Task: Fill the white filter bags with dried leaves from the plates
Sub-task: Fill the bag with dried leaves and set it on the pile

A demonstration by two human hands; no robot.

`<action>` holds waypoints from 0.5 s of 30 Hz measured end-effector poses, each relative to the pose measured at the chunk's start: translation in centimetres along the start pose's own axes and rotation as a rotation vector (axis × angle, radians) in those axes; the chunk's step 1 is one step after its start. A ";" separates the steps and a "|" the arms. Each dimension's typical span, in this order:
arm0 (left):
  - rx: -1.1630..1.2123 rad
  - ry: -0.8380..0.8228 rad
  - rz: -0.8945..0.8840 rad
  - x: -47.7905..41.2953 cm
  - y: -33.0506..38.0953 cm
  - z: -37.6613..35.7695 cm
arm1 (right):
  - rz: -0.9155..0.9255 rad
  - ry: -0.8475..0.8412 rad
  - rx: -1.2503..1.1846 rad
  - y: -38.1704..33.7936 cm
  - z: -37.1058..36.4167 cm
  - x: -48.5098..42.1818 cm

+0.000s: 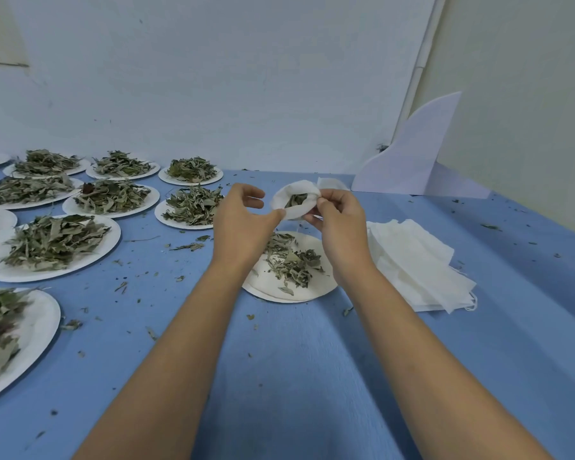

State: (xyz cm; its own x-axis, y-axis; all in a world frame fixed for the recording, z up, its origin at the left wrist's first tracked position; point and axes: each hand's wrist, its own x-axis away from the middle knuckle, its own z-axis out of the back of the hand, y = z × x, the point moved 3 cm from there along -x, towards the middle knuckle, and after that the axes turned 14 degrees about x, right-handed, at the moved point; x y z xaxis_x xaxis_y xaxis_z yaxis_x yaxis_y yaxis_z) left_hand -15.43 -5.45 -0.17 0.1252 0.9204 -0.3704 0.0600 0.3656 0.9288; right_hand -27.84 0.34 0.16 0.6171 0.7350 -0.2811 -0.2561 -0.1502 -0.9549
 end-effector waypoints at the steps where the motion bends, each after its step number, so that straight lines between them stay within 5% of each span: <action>1: -0.042 0.008 -0.030 0.1 0.0 0.0 | -0.003 -0.007 -0.007 0.0 -0.2 0.0; 15: -0.149 0.200 -0.282 0.9 1.1 0.1 | -0.038 -0.035 0.109 0.2 -0.9 0.8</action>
State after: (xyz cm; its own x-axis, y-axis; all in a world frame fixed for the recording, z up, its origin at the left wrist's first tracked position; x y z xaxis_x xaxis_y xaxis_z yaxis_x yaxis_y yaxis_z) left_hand -15.14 -4.21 0.53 -0.0723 0.7842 -0.6163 -0.0817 0.6112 0.7873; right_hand -26.72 0.35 -0.39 0.6017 0.7618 -0.2399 -0.3135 -0.0509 -0.9482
